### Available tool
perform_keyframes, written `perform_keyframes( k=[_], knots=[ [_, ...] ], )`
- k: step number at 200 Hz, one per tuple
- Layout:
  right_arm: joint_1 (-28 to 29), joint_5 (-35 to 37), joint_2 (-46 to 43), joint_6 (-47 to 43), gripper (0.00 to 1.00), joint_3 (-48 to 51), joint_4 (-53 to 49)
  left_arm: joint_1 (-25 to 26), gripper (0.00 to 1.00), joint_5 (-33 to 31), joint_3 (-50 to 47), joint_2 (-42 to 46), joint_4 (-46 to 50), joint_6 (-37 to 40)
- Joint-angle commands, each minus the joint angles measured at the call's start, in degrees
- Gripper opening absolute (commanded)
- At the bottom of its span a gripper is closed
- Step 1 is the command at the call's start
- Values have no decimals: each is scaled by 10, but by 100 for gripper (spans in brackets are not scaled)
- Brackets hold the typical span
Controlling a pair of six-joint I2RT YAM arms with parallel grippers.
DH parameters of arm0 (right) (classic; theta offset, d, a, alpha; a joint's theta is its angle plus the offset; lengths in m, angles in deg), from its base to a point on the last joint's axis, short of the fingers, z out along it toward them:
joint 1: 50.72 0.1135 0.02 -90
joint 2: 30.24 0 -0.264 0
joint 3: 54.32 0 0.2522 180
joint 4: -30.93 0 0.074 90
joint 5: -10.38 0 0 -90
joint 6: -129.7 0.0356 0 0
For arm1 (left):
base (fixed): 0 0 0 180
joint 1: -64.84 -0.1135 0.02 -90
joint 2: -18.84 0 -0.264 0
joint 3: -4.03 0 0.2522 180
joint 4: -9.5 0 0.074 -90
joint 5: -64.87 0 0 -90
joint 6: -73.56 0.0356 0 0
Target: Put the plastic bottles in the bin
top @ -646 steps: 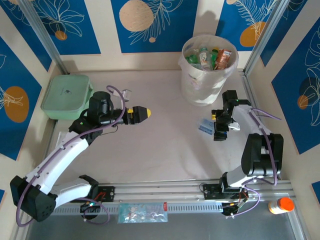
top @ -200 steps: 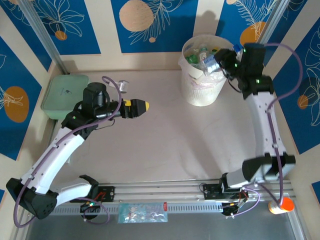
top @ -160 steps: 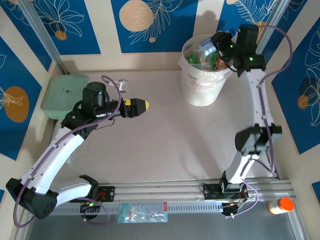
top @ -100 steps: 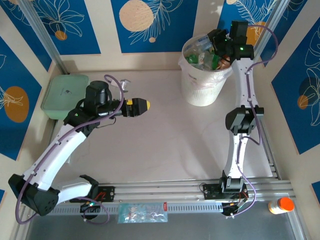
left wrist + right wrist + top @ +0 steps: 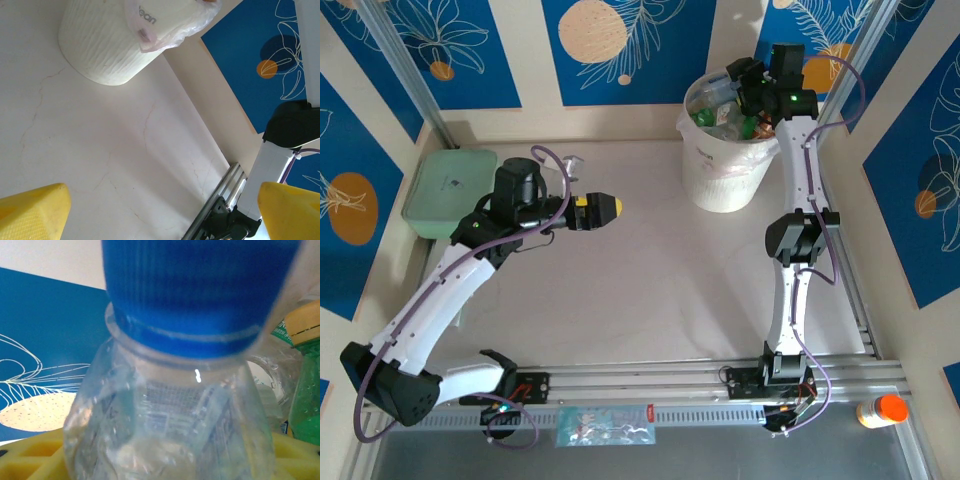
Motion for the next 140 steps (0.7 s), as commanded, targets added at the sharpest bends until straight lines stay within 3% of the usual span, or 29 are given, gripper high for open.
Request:
perform_keyframes(
  k=[1,82,140],
  knots=[
    [-5,-7,13,5,70,0,-23,-9,96,3,23,-3,0,17],
    [-11,-11,-46,13,76,8,-28,-10,96,-13,23,7,1,22],
    [-3,-23,-142,-7,74,109,10,-11,96,-40,16,36,11,43]
  ],
)
